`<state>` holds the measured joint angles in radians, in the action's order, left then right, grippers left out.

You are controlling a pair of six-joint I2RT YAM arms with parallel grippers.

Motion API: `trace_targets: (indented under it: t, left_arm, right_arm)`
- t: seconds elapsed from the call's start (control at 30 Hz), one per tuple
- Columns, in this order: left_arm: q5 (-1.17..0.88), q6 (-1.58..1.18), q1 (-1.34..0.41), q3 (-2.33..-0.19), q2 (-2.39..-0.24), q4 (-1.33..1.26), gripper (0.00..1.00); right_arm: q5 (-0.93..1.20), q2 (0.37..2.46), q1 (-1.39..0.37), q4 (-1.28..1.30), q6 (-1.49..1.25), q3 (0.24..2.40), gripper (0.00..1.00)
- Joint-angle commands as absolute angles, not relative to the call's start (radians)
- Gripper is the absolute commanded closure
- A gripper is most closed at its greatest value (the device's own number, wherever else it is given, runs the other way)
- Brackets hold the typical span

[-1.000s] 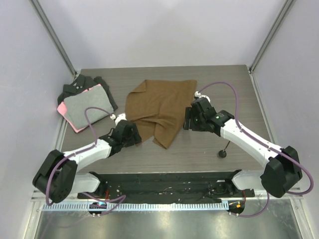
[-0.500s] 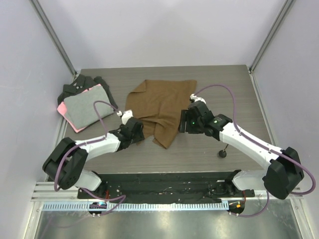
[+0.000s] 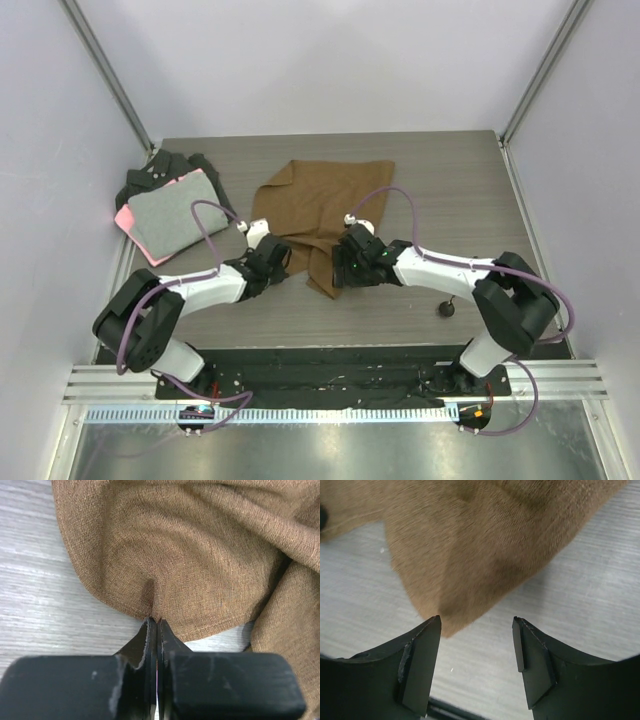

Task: Fold the napkin, place the utensils inside, and roll it up
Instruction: Flatten the napkin out

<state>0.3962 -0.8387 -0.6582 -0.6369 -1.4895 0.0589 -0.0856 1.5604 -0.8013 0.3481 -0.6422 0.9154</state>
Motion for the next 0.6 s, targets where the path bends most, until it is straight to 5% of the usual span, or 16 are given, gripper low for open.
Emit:
trace_targets:
  t: [0.0,0.13,0.2,0.3,0.57]
  left_arm:
    - [0.33,-0.838,-0.664,-0.607,-1.464,0.255,1.0]
    - [0.371,-0.808,-0.658,-0.646,-1.341,0.336,1.0]
    - [0.377,-0.784,-0.647,-0.666,-1.281,0.376,1.0]
    - [0.368,-0.737,-0.591,-0.699,-1.183,0.429,1.0]
    - [0.221,-0.608,-0.33,-0.804,-1.048,0.541,1.0]
  right_arm:
    - [-0.138,1.623,-0.799,0.258,-0.66,0.945,0.34]
    - [-0.166,1.686,-0.79,0.252,-0.638,0.986,0.51]
    - [-0.17,1.683,-0.772,0.258,-0.623,0.997,0.73]
    - [-0.227,1.61,-0.743,0.32,-0.609,1.02,0.92]
    - [-0.285,1.427,-0.537,0.555,-0.474,1.169,0.93]
